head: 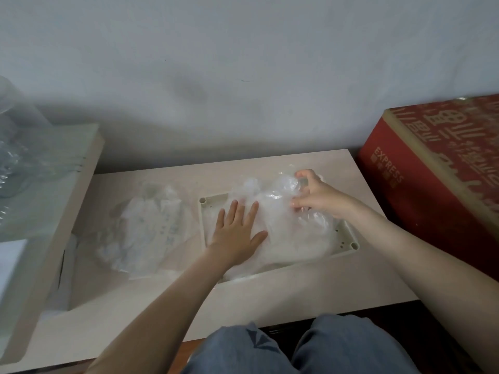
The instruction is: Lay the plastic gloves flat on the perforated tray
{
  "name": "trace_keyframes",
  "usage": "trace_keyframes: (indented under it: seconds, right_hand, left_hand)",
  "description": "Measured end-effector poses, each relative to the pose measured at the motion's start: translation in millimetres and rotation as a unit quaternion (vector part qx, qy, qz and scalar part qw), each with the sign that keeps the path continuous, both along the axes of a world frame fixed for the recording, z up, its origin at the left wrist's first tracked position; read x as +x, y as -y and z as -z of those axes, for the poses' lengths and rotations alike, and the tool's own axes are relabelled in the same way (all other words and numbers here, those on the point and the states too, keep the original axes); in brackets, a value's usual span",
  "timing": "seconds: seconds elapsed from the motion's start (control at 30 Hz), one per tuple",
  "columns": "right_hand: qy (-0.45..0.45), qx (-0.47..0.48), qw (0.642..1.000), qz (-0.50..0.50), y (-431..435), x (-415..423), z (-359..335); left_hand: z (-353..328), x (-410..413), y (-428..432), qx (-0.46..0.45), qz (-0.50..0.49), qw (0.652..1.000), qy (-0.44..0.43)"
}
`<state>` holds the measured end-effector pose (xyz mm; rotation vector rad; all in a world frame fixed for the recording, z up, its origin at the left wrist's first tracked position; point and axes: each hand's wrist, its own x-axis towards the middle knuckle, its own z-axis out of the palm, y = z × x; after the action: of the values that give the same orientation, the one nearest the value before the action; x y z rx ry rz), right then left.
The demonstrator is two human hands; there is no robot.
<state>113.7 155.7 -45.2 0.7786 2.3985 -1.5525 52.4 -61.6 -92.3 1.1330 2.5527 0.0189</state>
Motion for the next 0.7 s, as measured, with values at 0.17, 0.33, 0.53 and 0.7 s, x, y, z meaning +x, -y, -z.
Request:
trace_keyframes:
  seconds: [0.17,0.33,0.53,0.7]
  right_hand:
    - [0.007,-0.016,1.0,0.017,-0.7,4.5,-8.1]
    - [0.027,-0.015,0.999,0.027,-5.9,13.4,-8.0]
    - [0.007,0.056,0.995,0.084,-12.2,16.9,-6.3]
    - [0.031,0.004,0.999,0.043,-11.6,22.9,-10.6]
  left_hand:
    - [-10.8,0.3,-3.6,0.043,-0.014,0.998,-0.047]
    - [-14.4,-4.4,-8.8,0.031,0.007,0.989,-0.141]
    - [-1.8,-5.2,-9.6,0.03,0.019,0.989,-0.144]
    - [0.7,-5.5,-10.2,0.021,0.013,0.988,-0.149]
